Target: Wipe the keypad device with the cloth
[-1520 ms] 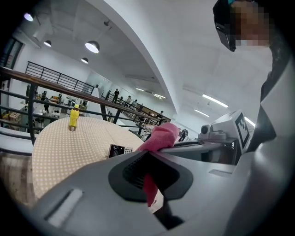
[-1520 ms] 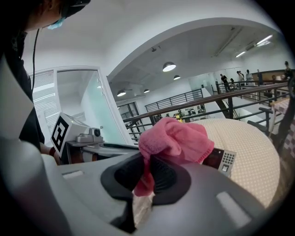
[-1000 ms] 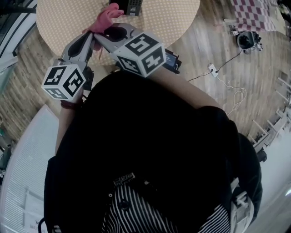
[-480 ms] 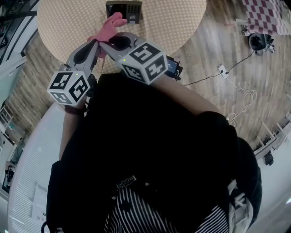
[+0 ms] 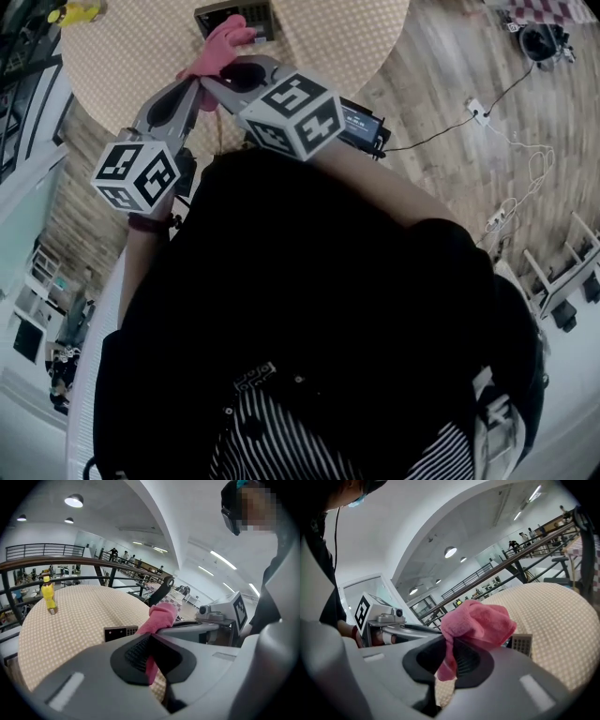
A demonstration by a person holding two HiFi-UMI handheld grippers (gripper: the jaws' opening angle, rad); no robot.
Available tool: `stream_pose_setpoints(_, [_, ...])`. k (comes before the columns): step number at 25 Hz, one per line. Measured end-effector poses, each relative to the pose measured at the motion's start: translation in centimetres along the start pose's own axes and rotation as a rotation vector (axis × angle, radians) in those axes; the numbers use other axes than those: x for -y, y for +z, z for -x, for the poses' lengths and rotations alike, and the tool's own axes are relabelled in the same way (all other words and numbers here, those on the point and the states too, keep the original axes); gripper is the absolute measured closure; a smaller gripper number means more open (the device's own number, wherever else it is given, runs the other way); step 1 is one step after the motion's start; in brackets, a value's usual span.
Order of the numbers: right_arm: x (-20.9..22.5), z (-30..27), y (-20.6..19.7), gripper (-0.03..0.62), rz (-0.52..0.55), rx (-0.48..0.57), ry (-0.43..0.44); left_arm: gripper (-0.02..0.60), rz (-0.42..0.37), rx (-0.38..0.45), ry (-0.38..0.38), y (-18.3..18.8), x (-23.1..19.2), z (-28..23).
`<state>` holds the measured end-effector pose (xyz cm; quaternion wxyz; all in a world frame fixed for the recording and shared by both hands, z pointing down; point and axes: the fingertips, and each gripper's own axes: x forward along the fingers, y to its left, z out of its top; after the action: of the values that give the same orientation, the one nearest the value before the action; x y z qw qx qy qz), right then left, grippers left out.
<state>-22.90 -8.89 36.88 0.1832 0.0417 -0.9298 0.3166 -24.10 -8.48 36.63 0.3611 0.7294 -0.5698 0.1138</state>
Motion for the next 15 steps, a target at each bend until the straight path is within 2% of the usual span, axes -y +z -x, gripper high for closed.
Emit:
stream_pose_setpoints(4, [1.1, -6.0, 1.2, 0.551, -0.058, 0.036, -0.065, 0.577, -0.010, -0.040, -0.085, 0.9, -6.3, -0.5])
stream_pose_setpoints(7, [3.6, -7.9, 1.3, 0.551, -0.088, 0.033, -0.114, 0.577, 0.008, -0.066, -0.123, 1.0, -8.7, -2.9])
stream_pose_setpoints(10, [5.1, -7.6, 1.0, 0.551, -0.100, 0.034, -0.158, 0.577, 0.018, -0.074, -0.147, 0.9, -8.5, -4.5])
stream_pose_setpoints(15, [5.1, -5.5, 0.4, 0.551, -0.105, 0.032, -0.174, 0.577, 0.002, -0.084, -0.154, 0.5, -6.6, -5.0])
